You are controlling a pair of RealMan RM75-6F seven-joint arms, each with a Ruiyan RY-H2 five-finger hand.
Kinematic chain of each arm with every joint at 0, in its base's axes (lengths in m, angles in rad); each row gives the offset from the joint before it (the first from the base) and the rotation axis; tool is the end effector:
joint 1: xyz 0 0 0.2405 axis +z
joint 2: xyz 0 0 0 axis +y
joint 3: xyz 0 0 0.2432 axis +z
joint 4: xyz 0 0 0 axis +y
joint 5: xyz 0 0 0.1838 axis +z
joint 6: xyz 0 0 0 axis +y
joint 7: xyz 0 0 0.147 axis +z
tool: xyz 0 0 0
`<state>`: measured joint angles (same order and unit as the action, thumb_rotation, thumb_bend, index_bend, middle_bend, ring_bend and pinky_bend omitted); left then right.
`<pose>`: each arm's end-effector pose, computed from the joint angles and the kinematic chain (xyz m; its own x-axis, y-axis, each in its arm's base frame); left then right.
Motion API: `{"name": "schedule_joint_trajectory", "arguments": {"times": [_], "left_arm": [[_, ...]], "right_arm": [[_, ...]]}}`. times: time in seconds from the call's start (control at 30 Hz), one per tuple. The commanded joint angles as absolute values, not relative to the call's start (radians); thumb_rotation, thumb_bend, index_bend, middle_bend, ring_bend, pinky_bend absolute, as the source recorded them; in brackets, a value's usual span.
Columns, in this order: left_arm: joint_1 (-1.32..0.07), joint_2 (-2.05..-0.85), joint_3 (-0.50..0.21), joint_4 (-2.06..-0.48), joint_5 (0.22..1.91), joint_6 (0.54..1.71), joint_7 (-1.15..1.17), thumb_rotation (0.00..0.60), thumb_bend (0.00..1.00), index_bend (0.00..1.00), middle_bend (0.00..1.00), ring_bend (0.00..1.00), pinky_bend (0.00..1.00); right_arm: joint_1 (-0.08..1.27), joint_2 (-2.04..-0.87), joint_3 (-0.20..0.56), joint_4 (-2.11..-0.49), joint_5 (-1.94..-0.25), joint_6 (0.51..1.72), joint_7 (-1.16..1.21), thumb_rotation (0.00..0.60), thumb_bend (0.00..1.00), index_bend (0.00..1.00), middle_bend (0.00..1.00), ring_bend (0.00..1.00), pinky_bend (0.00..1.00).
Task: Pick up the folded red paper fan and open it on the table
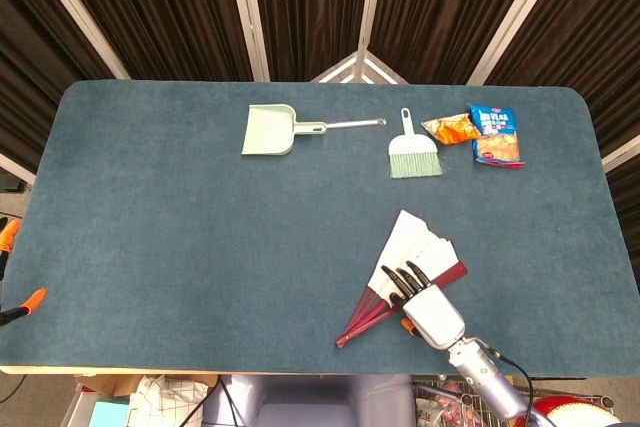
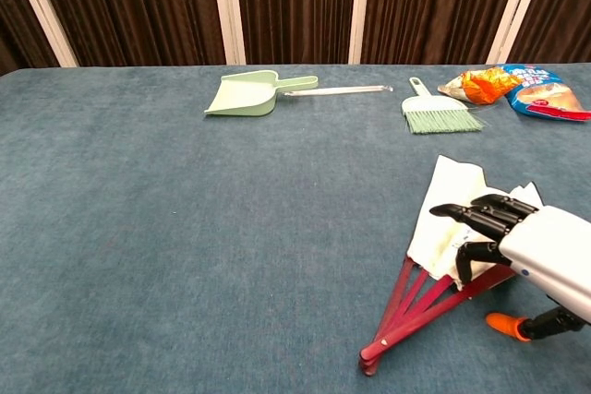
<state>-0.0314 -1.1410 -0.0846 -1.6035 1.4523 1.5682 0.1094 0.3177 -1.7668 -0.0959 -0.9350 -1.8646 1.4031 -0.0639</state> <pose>-0.2977 0.1705 0.1905 0.4808 -0.0840 0.8728 0.8757 0.0959 -0.4732 -0.2351 -0.2033 -0.0254 0.5606 -0.0366 0.8273 -0.6756 -0.5978 0.4315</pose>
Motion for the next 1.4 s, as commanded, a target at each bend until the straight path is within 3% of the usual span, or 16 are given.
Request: {"name": "schedule_joint_trajectory", "arguments": {"times": [0.03, 0.77, 1.4], "left_arm": [[-0.032, -1.141, -0.084, -1.603, 1.453, 1.568, 0.110, 0.600, 0.25, 0.07, 0.03, 0.00, 0.10], [-0.033, -1.138, -0.083, -1.604, 1.452, 1.564, 0.101, 0.600, 0.25, 0.07, 0.03, 0.00, 0.10], [-0.031, -1.135, -0.080, -1.607, 1.457, 1.567, 0.094, 0.600, 0.25, 0.07, 0.03, 0.00, 0.10]], "right_arm": [[0.324, -1.769, -0.098, -0.936, -1.862, 1.397, -0.073, 0.600, 0.24, 0.54, 0.11, 0.19, 0.14], [0.343, -1.771, -0.111, -0.958, -1.858, 1.405, -0.092, 0.600, 0.41, 0.67, 0.13, 0.22, 0.16], [0.367, -1.706, -0.109, -1.079, -1.858, 1.390, -0.207, 0.600, 0.42, 0.69, 0.14, 0.22, 0.17]]}}
